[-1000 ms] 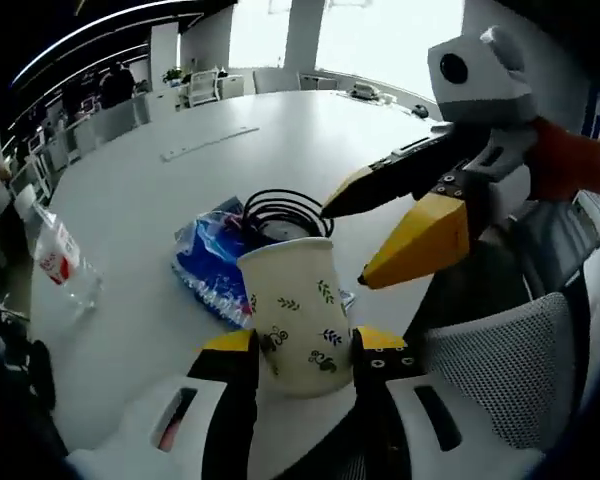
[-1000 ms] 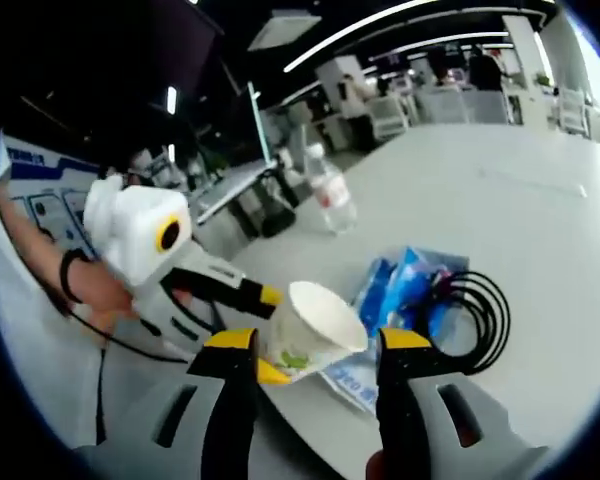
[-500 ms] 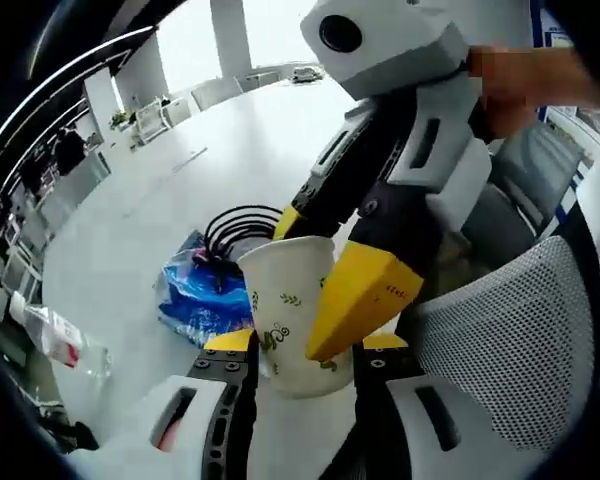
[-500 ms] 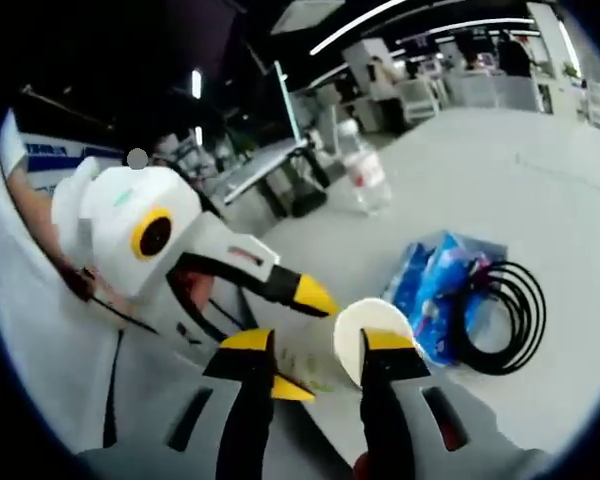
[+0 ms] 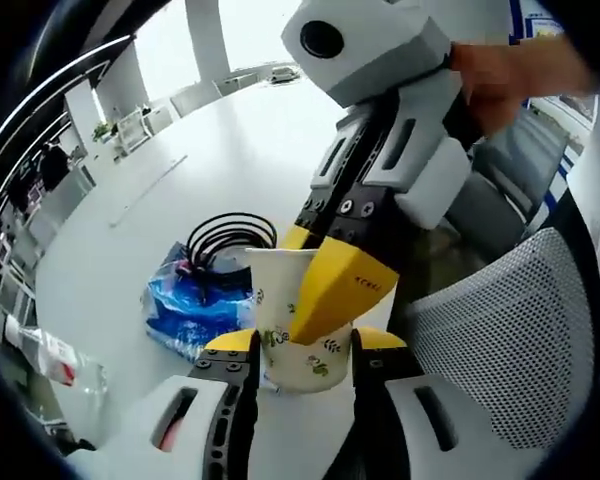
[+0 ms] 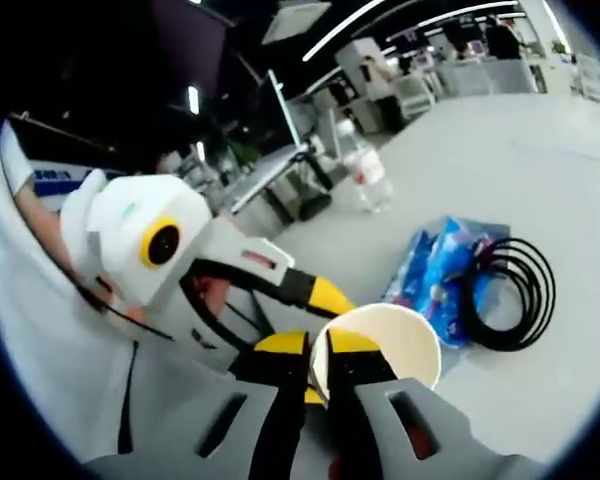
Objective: Arrange the tabletop items into an orderly group along one side of the table until the central work area is clear of visible clutter.
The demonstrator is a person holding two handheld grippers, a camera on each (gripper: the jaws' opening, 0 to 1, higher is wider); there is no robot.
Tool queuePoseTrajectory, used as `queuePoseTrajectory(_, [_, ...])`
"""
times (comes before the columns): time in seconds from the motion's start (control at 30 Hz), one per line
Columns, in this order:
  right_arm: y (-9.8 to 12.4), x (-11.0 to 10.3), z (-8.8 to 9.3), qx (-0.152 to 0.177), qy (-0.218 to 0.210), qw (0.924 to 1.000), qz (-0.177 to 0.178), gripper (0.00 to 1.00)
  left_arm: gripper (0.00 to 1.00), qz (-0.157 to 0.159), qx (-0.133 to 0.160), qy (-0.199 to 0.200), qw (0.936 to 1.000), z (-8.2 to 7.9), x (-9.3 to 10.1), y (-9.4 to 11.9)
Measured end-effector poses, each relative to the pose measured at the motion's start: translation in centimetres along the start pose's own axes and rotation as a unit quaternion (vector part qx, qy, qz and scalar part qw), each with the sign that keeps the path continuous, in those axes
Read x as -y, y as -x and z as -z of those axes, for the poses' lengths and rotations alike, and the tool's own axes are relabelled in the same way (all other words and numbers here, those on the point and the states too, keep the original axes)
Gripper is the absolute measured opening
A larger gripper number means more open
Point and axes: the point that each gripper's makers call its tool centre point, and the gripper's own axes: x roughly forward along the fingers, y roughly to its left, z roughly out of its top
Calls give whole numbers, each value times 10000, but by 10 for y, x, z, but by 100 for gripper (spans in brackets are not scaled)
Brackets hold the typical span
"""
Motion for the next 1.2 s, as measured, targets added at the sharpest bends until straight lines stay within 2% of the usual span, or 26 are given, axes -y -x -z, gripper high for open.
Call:
queuePoseTrajectory(0.13, [2, 3, 0, 63, -76, 9999, 67, 3, 35, -29, 24, 139, 9999, 3, 0, 0])
queuePoseTrajectory(0.23, [5, 5, -1, 122, -123, 9998, 108, 3, 36, -35, 132, 650, 9978, 5, -2, 1])
queuePoseTrajectory(0.43, [9, 11, -2, 239, -273, 9990, 257, 0, 32, -187, 158, 889, 9957, 13, -12, 7])
queuePoseTrajectory(0.63, [18, 23, -5, 407, -436, 9973, 425, 0, 33, -317, 298, 1382, 9895, 22, -21, 15])
queuePoseTrajectory(0.9, [30, 33, -3, 530, -571, 9952, 594, 0, 33, -618, 470, 2088, 9749, 36, -42, 28])
queuePoseTrajectory(1.2, [43, 44, 12, 553, -772, 9921, 817, 0, 33, -983, 750, 2823, 9513, 53, -71, 41])
